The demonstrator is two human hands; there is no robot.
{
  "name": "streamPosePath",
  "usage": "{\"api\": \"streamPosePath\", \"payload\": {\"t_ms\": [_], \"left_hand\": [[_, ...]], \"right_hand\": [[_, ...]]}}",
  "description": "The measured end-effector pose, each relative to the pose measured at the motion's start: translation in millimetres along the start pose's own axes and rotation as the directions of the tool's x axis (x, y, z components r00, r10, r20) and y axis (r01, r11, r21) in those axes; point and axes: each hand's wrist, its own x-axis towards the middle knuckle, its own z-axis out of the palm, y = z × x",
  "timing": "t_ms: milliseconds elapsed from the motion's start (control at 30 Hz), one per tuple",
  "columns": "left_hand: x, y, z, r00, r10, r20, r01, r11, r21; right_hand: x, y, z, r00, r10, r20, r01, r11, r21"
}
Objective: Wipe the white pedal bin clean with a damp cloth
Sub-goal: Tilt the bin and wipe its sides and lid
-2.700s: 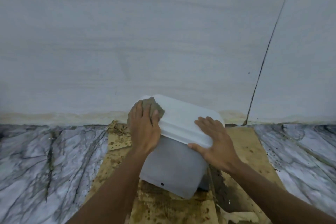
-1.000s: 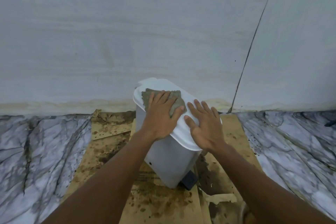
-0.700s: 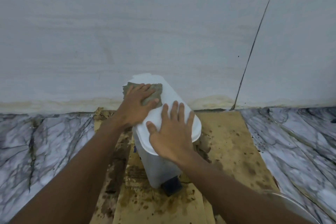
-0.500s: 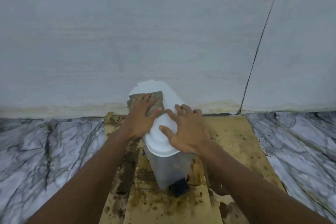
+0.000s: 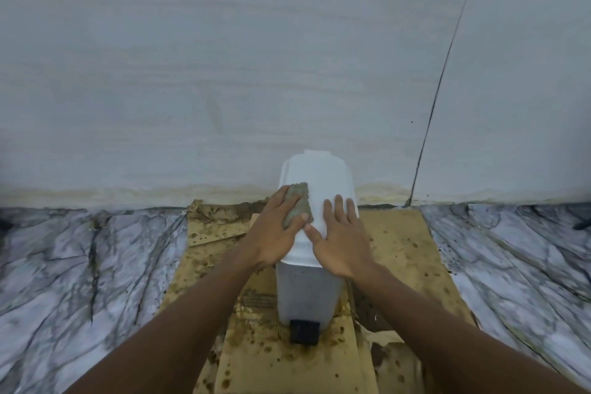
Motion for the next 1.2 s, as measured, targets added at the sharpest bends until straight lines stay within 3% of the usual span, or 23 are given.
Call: {"api": "streamPosePath", "payload": {"t_ms": [100, 167, 267, 367, 500, 600, 700, 833, 1033, 1200], "left_hand": [[-4, 7, 9, 1.000, -0.004, -0.015, 0.004, 1.000, -0.026], [-4, 10, 16, 0.997, 0.034, -0.067, -0.034, 0.999, -0.001], [-2, 6, 23, 0.989, 0.079, -0.127, -0.074, 0.996, 0.042], [9, 0, 22, 0.981, 0.075, -0.177, -0.064, 0.996, 0.065], [47, 5, 10, 0.960, 0.018, -0.278, -0.026, 0.999, -0.026], [86, 13, 3, 0.941, -0.056, -0.335, 0.002, 0.987, -0.160], [106, 9, 16, 0.889, -0.044, -0.456, -0.107, 0.948, -0.300], [109, -7, 49, 0.789, 0.085, -0.608, -0.254, 0.947, -0.197], [123, -28, 79, 0.731, 0.307, -0.609, -0.370, 0.929, 0.024], [120, -47, 98, 0.755, 0.337, -0.563, -0.352, 0.932, 0.087]], "right_hand": [[-3, 14, -10, 1.000, 0.001, 0.030, -0.001, 1.000, 0.014], [-2, 30, -15, 0.996, -0.077, 0.041, 0.078, 0.997, -0.022], [1, 50, -13, 0.969, -0.246, -0.020, 0.245, 0.969, -0.035], [15, 53, -6, 0.948, -0.303, -0.099, 0.307, 0.951, 0.028], [51, 47, -24, 0.951, -0.263, -0.160, 0.295, 0.928, 0.226], [82, 49, -35, 0.926, -0.159, -0.343, 0.293, 0.875, 0.386], [110, 54, -38, 0.882, -0.063, -0.468, 0.331, 0.790, 0.516], [148, 60, -48, 0.877, -0.037, -0.479, 0.333, 0.765, 0.551], [178, 78, -48, 0.823, -0.020, -0.567, 0.437, 0.660, 0.611], [180, 90, -49, 0.843, -0.111, -0.527, 0.452, 0.677, 0.581]]}}
